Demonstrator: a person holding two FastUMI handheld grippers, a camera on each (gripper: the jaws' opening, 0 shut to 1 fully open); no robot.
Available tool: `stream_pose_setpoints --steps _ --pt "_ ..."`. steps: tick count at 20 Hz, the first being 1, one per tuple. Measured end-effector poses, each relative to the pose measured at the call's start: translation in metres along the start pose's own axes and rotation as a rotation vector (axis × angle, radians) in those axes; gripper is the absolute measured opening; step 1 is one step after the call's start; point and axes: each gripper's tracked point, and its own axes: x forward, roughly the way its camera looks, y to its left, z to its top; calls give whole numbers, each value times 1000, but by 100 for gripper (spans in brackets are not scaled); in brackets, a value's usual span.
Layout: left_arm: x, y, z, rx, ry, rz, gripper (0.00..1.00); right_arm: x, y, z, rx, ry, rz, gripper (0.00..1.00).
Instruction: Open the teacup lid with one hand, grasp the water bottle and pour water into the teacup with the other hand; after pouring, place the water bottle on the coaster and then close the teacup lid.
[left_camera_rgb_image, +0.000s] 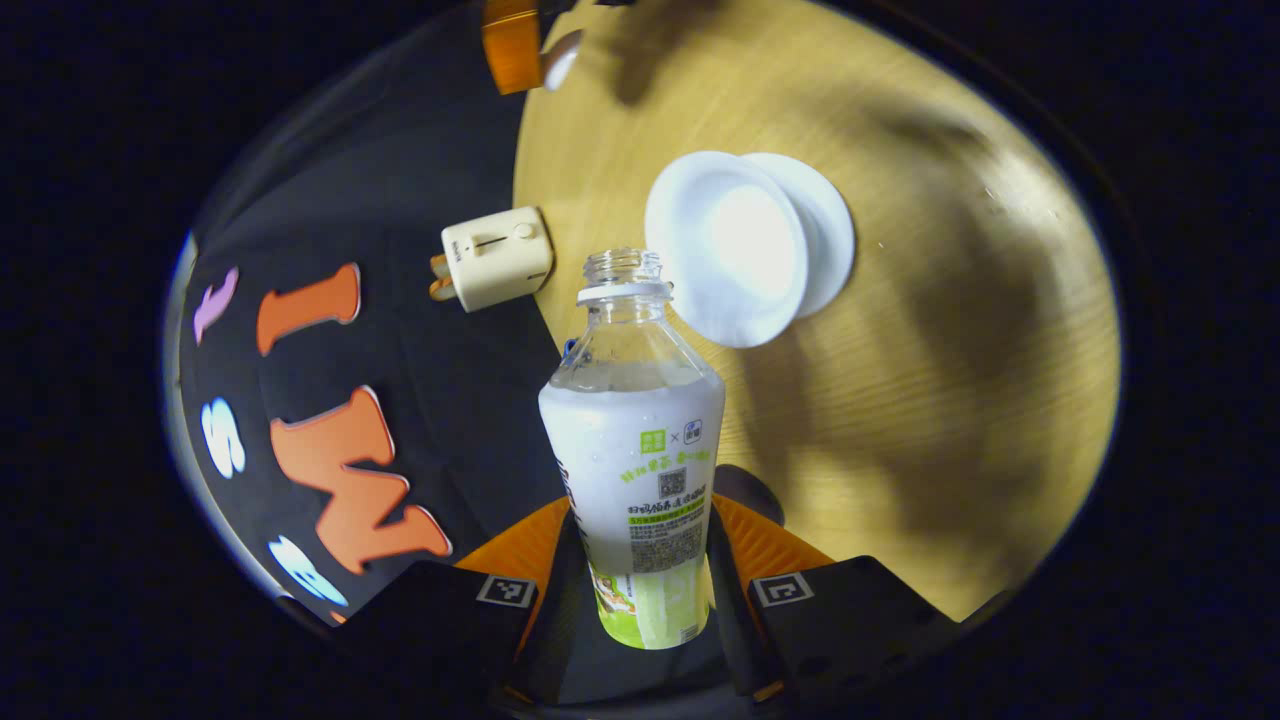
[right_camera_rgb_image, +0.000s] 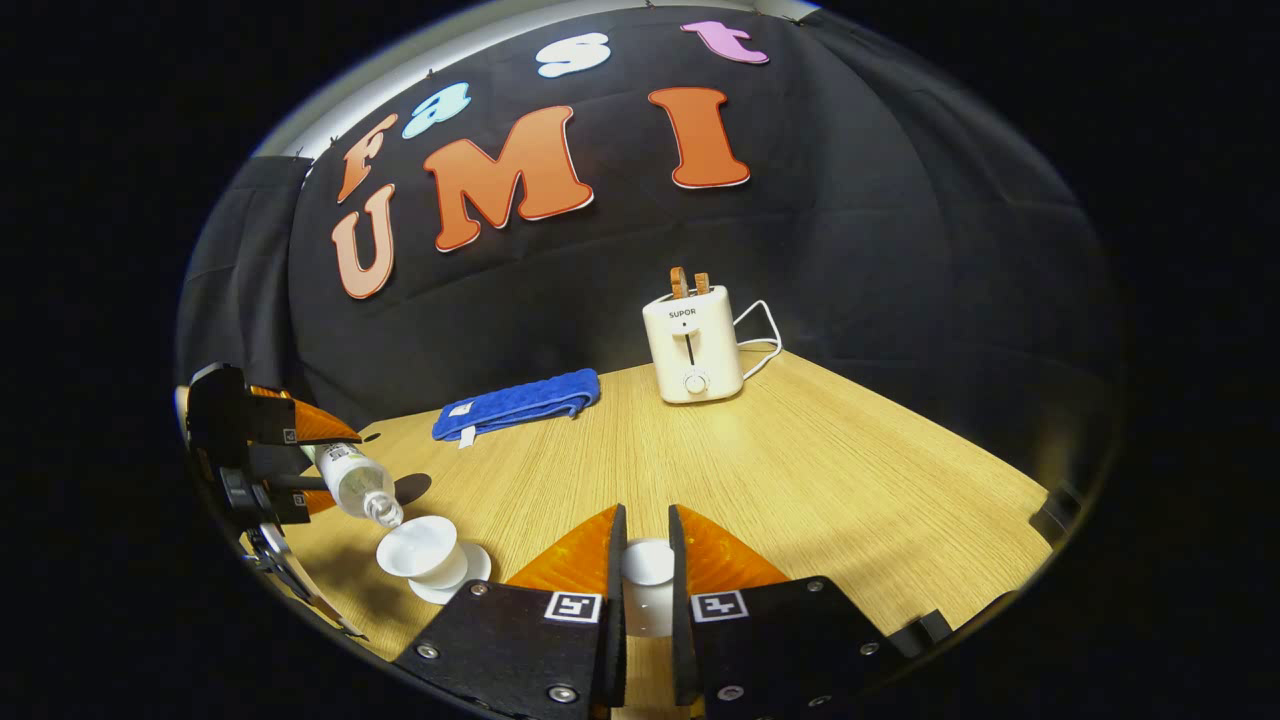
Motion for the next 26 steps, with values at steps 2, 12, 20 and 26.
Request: stream_pose_setpoints --steps 2,12,20,26 --pt "1 -8 3 -122 -18 -18 64 1 1 -1 -5 2 1 18" --pt "20 1 -46 -833 -28 49 64 1 5 -3 2 5 5 18" --pt "18 42 -85 -1496 -182 117 60 2 15 -11 -23 25 9 18" --pt "22 75 -84 -1668 -288 153 64 5 17 -13 -27 32 16 18"
